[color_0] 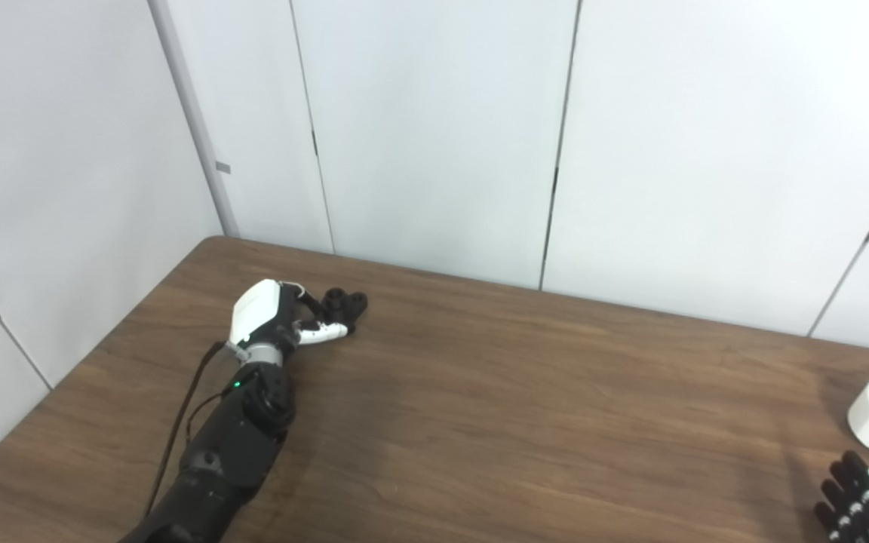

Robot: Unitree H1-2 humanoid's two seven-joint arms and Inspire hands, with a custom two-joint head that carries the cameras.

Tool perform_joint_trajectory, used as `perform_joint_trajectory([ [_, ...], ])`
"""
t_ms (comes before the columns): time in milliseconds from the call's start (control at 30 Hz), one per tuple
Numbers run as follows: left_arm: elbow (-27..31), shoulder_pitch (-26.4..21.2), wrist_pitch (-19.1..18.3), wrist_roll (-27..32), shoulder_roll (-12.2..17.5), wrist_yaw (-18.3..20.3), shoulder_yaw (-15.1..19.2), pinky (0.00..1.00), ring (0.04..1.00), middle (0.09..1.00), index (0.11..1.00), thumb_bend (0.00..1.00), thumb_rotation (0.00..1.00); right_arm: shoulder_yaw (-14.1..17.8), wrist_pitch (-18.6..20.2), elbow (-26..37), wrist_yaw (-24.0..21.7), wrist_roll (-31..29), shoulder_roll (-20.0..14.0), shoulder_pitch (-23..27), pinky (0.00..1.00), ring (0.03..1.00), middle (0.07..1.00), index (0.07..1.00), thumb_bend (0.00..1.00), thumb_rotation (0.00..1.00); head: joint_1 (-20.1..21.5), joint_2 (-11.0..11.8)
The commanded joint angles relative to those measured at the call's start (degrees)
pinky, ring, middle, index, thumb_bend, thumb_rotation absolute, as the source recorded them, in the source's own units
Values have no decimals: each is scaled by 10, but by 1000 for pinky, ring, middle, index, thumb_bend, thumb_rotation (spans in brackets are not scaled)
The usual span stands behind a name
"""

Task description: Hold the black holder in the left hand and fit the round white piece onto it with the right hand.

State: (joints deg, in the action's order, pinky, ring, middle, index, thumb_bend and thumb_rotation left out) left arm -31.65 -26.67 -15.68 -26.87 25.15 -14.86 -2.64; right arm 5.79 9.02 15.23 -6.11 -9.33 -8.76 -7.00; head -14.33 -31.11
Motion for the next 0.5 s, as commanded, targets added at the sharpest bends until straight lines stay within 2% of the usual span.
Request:
perform_joint_trajectory([
  [0, 24, 6, -3, -1, 4, 24, -13, 1000, 906, 802, 485, 521, 45, 0, -9, 20, 4, 4, 1, 8, 1000, 1000, 1000, 1000, 507, 1000, 0, 0],
  [100, 59, 21, -7, -5, 6, 42, -25, 1000, 910, 798, 486, 521, 44, -1, -13, 17, 1, 3, 1, 8, 1000, 1000, 1000, 1000, 491, 1000, 8, -4],
  [267, 131, 47, -29, -6, -6, 66, -34, 1000, 920, 818, 486, 521, 47, 0, -16, 14, 3, 3, 4, 9, 1000, 1000, 1000, 1000, 461, 1000, 13, -6],
  [467, 208, 68, -37, -22, -18, 96, -63, 999, 921, 819, 486, 520, 45, 1, -10, 14, 7, 7, 7, 9, 1000, 1000, 1000, 1000, 471, 1000, 25, -10],
])
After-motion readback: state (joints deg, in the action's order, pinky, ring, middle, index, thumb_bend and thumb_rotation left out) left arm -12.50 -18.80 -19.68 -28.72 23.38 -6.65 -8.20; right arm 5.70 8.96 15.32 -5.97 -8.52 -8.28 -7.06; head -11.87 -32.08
